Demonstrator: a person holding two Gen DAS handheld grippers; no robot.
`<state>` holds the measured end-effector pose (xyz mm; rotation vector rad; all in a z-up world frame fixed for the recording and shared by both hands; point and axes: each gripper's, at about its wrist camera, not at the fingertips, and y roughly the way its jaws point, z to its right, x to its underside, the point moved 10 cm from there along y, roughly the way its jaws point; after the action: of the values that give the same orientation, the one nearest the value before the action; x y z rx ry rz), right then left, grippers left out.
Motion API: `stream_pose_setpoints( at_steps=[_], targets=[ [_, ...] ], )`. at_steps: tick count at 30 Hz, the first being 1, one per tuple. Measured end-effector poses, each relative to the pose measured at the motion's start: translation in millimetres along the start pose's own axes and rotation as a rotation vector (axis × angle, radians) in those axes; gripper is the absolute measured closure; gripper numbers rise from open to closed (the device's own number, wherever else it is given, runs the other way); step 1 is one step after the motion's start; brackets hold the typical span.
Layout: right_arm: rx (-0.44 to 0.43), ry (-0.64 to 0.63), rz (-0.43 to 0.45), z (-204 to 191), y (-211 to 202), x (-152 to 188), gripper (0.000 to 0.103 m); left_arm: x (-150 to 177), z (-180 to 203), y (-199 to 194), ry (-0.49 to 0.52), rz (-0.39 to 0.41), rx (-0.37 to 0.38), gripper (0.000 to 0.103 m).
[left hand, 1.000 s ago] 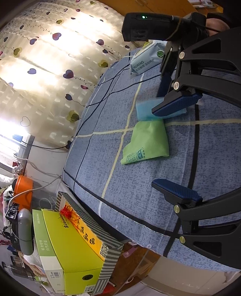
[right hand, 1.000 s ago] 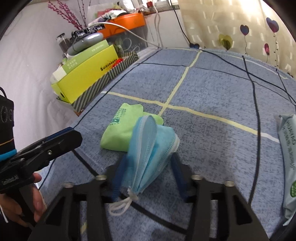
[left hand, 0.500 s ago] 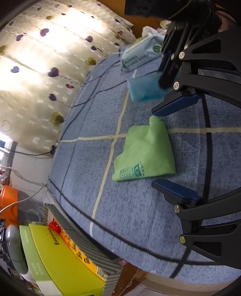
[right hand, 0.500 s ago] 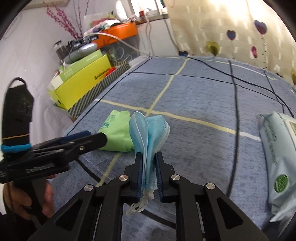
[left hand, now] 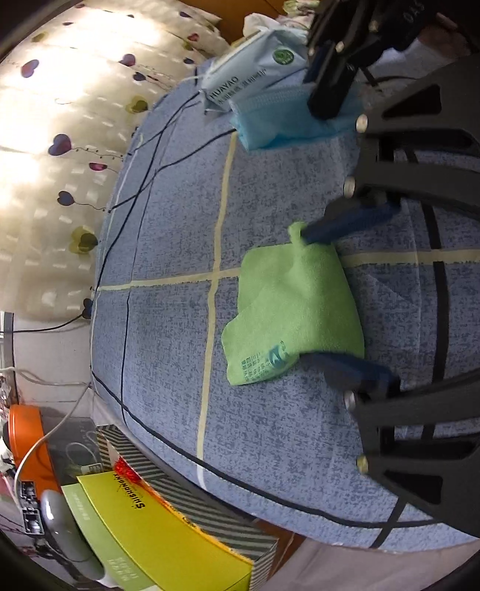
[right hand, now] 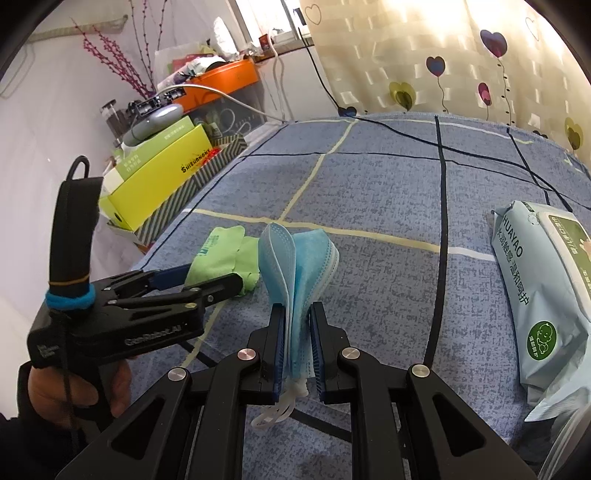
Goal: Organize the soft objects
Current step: 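Grasp the green cloth with the left gripper, then carry the blue masks and the green cloth over the box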
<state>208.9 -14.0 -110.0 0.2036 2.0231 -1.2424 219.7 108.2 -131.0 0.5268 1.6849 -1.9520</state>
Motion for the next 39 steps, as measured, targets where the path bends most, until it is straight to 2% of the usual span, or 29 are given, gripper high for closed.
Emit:
stream_pose_setpoints(
  at_steps=[1,3,6,13,22,39],
  targets=[
    [0.000,0.001,0.005,0.4,-1.5,-0.4,0.090,-0.2,0.2,-0.2,-0.003,-0.001,0.004,0.065],
    [0.000,0.007,0.015,1.2,-5.1,-0.9,0.090,0.1,1.5,-0.5,-0.008,-0.005,0.015,0.078],
    [0.001,0.011,0.022,2.1,-9.3,-1.0,0.090,0.0,3.3,-4.6,-0.006,0.005,0.015,0.085],
    [0.007,0.007,0.054,1.6,-26.5,-2.9,0.090,-2.2,13.5,-33.7,-0.011,0.063,0.051,0.086],
    [0.045,-0.014,0.096,4.8,-61.1,-0.3,0.090,2.6,48.6,-74.2,0.007,0.135,0.165,0.086],
    [0.134,-0.015,0.175,22.0,-127.3,9.2,0.090,7.3,103.0,-111.0,0.078,0.187,0.266,0.086]
  ],
)
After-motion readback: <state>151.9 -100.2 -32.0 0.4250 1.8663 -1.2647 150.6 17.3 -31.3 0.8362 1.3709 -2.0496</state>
